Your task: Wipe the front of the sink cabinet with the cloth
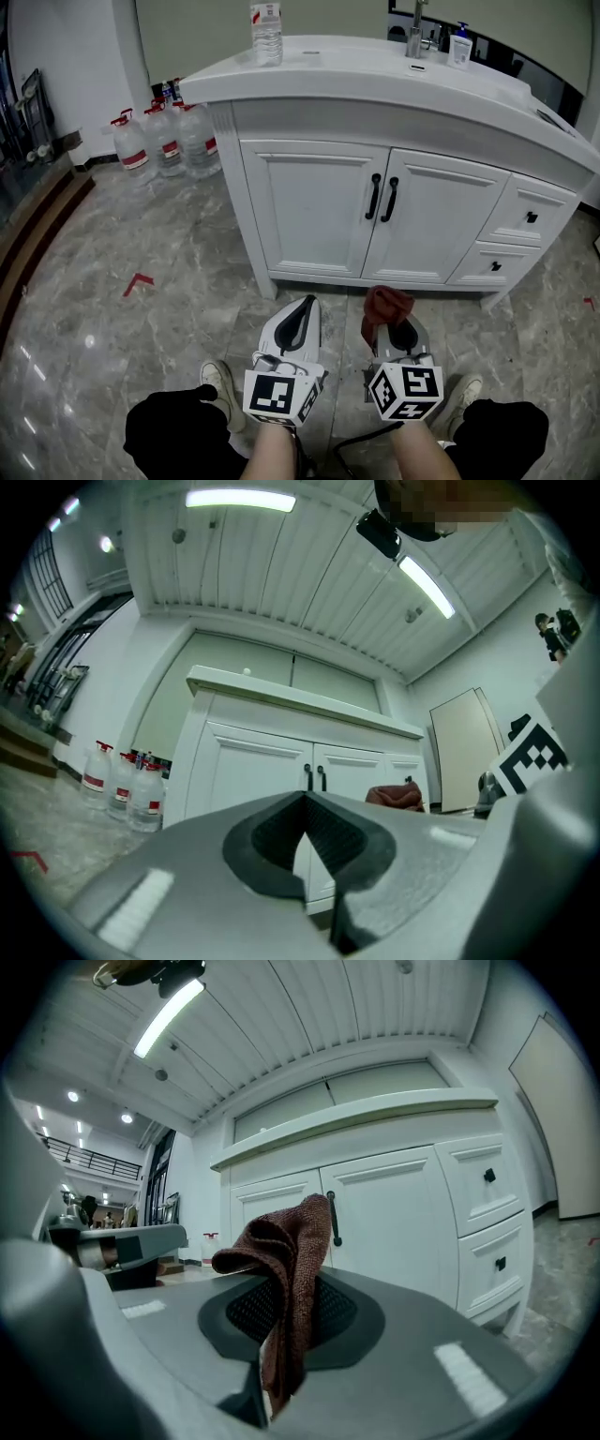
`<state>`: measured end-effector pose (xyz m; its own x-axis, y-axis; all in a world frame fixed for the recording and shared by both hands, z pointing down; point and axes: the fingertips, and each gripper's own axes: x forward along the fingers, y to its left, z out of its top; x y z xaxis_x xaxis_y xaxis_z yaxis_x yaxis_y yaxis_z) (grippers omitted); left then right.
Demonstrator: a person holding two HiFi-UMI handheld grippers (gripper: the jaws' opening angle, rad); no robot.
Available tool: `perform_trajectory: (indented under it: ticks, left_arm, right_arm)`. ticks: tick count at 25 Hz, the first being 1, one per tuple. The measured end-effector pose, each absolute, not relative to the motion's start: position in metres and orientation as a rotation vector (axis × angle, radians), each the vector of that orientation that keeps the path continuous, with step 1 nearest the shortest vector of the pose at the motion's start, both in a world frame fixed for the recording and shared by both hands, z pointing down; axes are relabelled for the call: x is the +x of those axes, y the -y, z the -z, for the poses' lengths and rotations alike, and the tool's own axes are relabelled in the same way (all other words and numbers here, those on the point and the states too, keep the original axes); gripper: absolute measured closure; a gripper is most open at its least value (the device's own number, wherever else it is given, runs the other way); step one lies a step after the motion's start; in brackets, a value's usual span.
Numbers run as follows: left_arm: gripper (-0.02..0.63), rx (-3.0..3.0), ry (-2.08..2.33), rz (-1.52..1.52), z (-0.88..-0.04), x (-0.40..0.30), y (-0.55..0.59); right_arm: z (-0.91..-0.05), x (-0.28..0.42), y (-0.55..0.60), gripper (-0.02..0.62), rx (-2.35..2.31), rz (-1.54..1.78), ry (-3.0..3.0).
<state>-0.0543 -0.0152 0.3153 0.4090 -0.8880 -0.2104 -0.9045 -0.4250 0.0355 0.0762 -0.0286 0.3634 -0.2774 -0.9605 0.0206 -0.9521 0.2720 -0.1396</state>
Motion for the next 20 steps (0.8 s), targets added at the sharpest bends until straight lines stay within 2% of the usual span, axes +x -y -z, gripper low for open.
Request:
perform_trajectory:
  ticks: [7,20]
  left_arm:
    - [0.606,-2.53,-1.688,-0.28,-0.317,-0.098,0.056]
    - [0.606,-2.479,-1.62,-0.181,-0.296,-0.19,0.124]
  right_arm:
    - [-0.357,0.036,0.082,0.514,-1.755,0.289,-2.425]
    - [-0.294,-0.084,0.189,0.514,-1.61,0.146,-2.492]
